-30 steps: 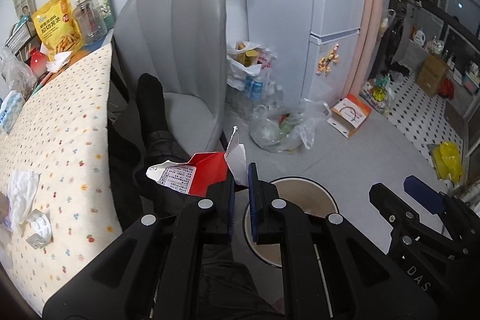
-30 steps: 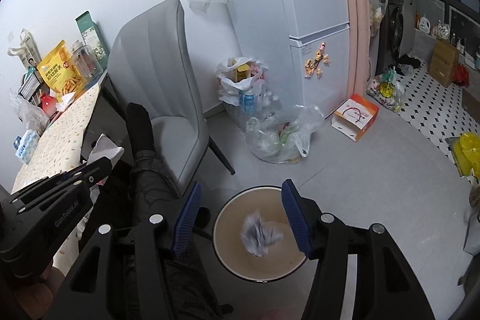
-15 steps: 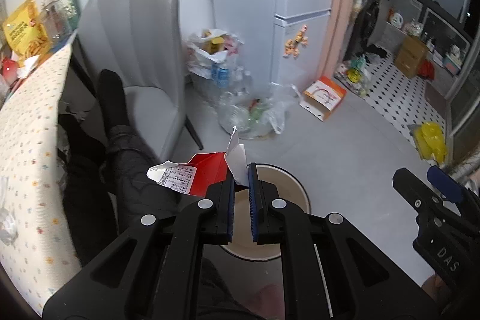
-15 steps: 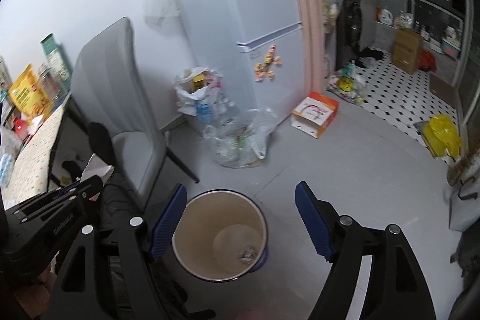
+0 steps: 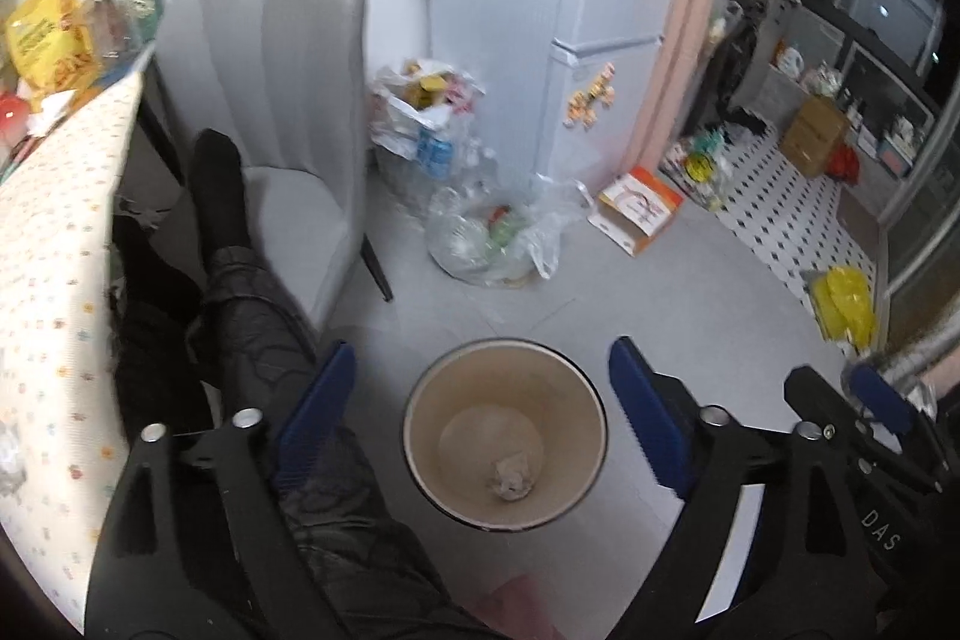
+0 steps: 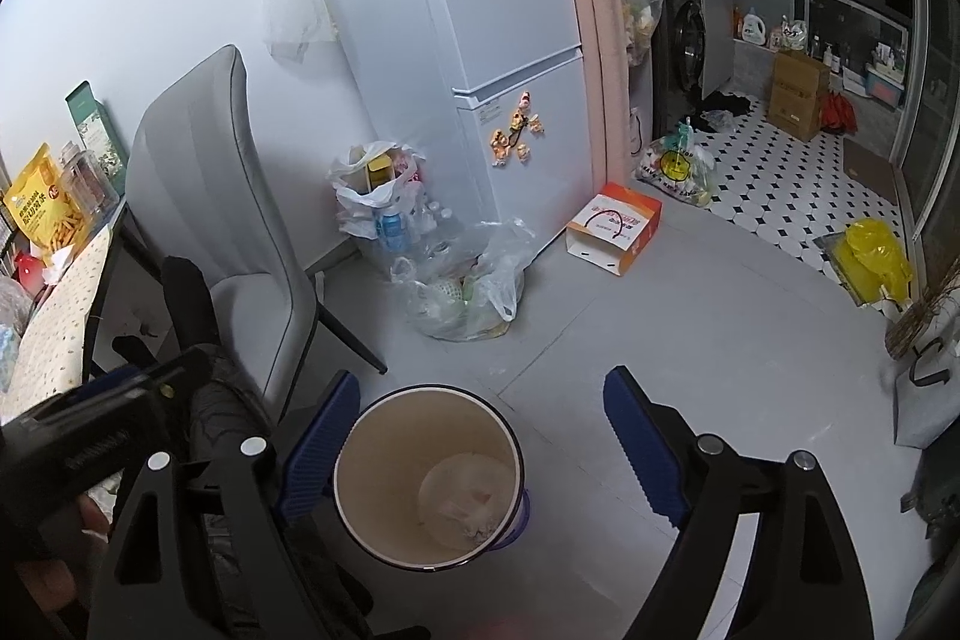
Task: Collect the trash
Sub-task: 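Swing both open tools back over the table trash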
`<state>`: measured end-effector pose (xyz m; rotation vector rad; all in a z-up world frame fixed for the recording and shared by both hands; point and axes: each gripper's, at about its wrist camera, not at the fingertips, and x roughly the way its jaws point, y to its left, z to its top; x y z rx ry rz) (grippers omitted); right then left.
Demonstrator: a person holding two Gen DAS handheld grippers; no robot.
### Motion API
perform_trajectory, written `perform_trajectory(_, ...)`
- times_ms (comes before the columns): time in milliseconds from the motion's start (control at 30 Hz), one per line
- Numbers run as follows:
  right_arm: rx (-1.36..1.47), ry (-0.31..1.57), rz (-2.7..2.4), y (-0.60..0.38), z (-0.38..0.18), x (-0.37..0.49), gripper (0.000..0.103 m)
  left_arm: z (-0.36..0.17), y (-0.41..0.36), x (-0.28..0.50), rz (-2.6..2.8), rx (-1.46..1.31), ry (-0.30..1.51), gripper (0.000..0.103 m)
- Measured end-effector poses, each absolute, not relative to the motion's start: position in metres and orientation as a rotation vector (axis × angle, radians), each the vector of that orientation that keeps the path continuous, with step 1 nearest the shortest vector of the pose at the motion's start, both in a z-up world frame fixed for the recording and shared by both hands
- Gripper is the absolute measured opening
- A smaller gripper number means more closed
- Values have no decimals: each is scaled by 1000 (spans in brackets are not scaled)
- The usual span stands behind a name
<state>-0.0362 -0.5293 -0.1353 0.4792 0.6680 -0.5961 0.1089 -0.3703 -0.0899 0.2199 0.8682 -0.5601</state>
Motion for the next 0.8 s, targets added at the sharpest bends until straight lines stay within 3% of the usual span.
perform_trajectory(200,433,639,-557,-505,-118,-26,95,-62,-330,112,-463,183,792,93)
perform_trajectory(800,305,606,-336,-376,-60,16,95,-11,-162,117,-198,26,679,95)
